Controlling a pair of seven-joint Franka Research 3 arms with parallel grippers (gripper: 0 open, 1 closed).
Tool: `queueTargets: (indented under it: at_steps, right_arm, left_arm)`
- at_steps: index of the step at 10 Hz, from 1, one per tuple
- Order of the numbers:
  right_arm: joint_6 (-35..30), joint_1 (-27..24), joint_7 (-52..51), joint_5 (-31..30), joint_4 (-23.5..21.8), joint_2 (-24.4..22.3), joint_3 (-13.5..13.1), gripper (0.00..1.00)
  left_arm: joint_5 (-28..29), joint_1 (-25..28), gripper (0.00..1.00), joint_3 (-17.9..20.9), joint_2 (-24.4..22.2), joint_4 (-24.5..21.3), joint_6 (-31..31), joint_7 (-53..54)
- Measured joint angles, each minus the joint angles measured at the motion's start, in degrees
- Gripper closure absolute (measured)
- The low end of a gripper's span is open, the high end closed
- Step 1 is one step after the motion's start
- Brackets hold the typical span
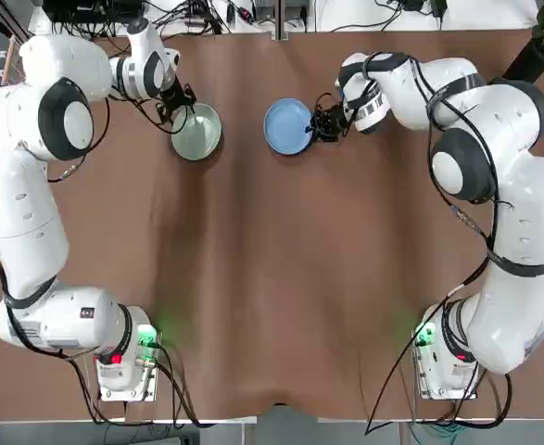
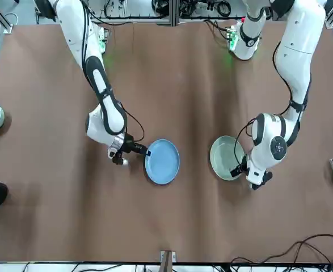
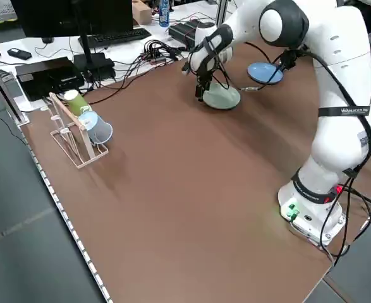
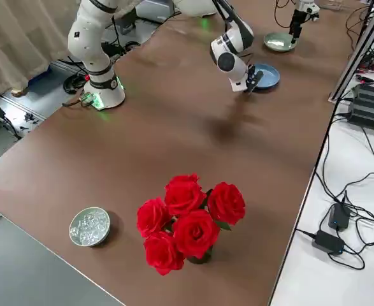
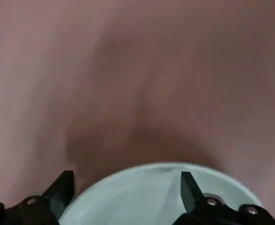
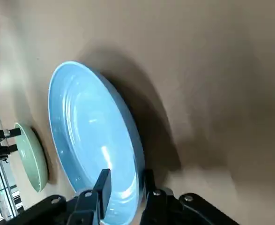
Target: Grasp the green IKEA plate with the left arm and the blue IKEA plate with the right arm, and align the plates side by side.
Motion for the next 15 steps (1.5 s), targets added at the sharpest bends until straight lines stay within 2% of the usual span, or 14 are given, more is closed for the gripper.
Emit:
queueTargets:
  at_steps: [6, 15]
  right_arm:
    - [2.4, 3.0, 1.4, 3.9, 2.1, 1.5, 0.0, 0.64]
    - [5.7, 4.6, 4.1, 4.4, 8.1, 6.0, 0.0, 0.64]
  left_arm:
    - [0.0, -0.8, 0.00, 0.0, 3.1, 4.2, 0.0, -0.8]
    - [0.0, -4.0, 0.00, -0.1, 5.1, 7.8, 0.0, -6.5]
